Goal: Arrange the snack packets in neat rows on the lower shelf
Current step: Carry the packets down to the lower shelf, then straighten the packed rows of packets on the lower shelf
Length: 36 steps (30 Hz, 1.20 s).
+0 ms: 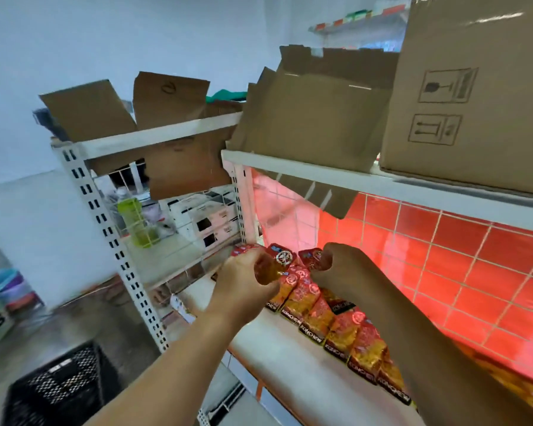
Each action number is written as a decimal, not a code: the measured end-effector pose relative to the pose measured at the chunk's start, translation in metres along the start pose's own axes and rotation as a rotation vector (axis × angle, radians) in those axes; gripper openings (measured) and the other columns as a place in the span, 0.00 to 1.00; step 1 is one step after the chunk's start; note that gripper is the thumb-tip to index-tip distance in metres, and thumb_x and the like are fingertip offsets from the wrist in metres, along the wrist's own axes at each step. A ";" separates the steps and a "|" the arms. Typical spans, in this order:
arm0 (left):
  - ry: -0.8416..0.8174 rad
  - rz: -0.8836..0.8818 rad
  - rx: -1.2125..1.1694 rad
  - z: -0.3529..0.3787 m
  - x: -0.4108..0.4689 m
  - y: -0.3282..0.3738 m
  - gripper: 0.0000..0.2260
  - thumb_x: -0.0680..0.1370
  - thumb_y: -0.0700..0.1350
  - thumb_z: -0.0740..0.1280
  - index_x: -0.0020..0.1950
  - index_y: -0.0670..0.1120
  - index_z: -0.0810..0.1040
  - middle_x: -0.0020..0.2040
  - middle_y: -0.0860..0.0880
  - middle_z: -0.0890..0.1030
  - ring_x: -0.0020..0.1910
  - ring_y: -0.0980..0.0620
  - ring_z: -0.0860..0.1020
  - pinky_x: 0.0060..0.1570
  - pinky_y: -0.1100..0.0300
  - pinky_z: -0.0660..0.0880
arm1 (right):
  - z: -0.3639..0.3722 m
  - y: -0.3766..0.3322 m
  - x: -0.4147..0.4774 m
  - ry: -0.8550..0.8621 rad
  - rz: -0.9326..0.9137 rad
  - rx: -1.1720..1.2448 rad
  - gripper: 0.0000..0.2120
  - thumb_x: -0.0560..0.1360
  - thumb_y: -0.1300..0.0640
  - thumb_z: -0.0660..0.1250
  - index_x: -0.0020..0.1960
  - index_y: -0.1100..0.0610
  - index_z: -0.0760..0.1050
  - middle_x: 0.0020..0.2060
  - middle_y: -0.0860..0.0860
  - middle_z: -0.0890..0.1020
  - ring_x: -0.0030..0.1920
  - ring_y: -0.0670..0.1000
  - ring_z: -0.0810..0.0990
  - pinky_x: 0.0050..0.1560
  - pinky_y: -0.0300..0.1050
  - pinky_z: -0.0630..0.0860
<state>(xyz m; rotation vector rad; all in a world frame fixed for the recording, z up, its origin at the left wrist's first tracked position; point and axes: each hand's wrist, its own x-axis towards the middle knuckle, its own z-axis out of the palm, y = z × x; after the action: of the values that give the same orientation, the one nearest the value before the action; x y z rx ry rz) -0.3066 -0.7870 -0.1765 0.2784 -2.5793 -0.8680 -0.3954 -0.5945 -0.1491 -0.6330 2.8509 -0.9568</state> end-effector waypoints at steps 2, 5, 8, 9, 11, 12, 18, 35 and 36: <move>0.007 -0.035 -0.017 0.013 0.011 -0.011 0.15 0.70 0.51 0.79 0.55 0.54 0.82 0.45 0.58 0.82 0.45 0.60 0.81 0.46 0.65 0.77 | 0.010 0.007 0.015 -0.004 0.001 -0.037 0.12 0.71 0.49 0.73 0.44 0.55 0.74 0.40 0.52 0.78 0.40 0.53 0.77 0.35 0.46 0.68; -0.013 -0.064 -0.058 0.034 0.017 -0.030 0.16 0.70 0.47 0.78 0.56 0.53 0.82 0.44 0.58 0.80 0.43 0.63 0.79 0.41 0.72 0.73 | 0.027 0.014 0.029 -0.028 0.036 -0.050 0.12 0.70 0.49 0.73 0.44 0.54 0.74 0.40 0.53 0.78 0.40 0.54 0.77 0.37 0.48 0.70; -0.009 -0.017 -0.035 0.057 0.016 -0.049 0.14 0.70 0.49 0.77 0.54 0.54 0.80 0.43 0.58 0.80 0.44 0.59 0.77 0.43 0.65 0.74 | 0.046 0.023 0.034 -0.101 0.069 -0.089 0.13 0.69 0.49 0.73 0.40 0.52 0.70 0.40 0.52 0.77 0.37 0.51 0.75 0.31 0.44 0.64; -0.002 -0.007 -0.015 0.063 0.015 -0.055 0.13 0.71 0.50 0.76 0.54 0.54 0.79 0.44 0.58 0.79 0.45 0.57 0.75 0.44 0.61 0.74 | 0.051 0.025 0.034 -0.112 0.066 -0.110 0.14 0.69 0.48 0.73 0.40 0.51 0.69 0.41 0.51 0.77 0.38 0.50 0.74 0.31 0.43 0.62; 0.015 0.009 0.024 0.075 0.017 -0.065 0.14 0.70 0.51 0.74 0.55 0.54 0.78 0.47 0.57 0.78 0.48 0.53 0.74 0.47 0.58 0.74 | 0.058 0.029 0.034 -0.117 0.082 -0.148 0.14 0.70 0.46 0.72 0.41 0.50 0.68 0.42 0.49 0.75 0.39 0.48 0.73 0.31 0.42 0.61; 0.022 0.020 0.046 0.079 0.018 -0.069 0.15 0.70 0.51 0.72 0.55 0.54 0.77 0.48 0.57 0.77 0.48 0.53 0.73 0.47 0.57 0.75 | 0.060 0.030 0.034 -0.122 0.107 -0.165 0.14 0.70 0.45 0.72 0.42 0.50 0.68 0.41 0.47 0.74 0.38 0.47 0.72 0.31 0.42 0.61; -0.006 0.099 0.133 0.102 0.026 -0.094 0.17 0.67 0.49 0.70 0.56 0.52 0.76 0.49 0.54 0.78 0.45 0.50 0.75 0.51 0.54 0.77 | 0.073 0.033 0.040 -0.258 0.312 -0.193 0.16 0.71 0.42 0.71 0.49 0.50 0.69 0.44 0.47 0.77 0.41 0.48 0.76 0.38 0.43 0.70; -0.208 0.357 0.263 0.135 0.079 -0.155 0.26 0.68 0.60 0.75 0.62 0.48 0.81 0.51 0.48 0.82 0.49 0.46 0.79 0.45 0.53 0.80 | 0.118 0.015 0.055 -0.186 0.637 -0.133 0.12 0.73 0.44 0.71 0.44 0.49 0.72 0.40 0.47 0.79 0.40 0.46 0.78 0.34 0.40 0.68; -0.200 0.378 0.271 0.135 0.082 -0.158 0.26 0.68 0.61 0.74 0.61 0.49 0.81 0.51 0.48 0.82 0.49 0.46 0.79 0.45 0.53 0.80 | 0.120 0.014 0.056 -0.168 0.642 -0.153 0.12 0.72 0.43 0.71 0.47 0.49 0.73 0.41 0.47 0.79 0.41 0.47 0.78 0.35 0.41 0.69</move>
<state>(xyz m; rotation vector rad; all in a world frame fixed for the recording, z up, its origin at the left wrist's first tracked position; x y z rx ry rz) -0.4296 -0.8646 -0.3460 -0.2304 -2.8012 -0.4292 -0.4291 -0.6744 -0.2499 0.1951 2.6940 -0.5505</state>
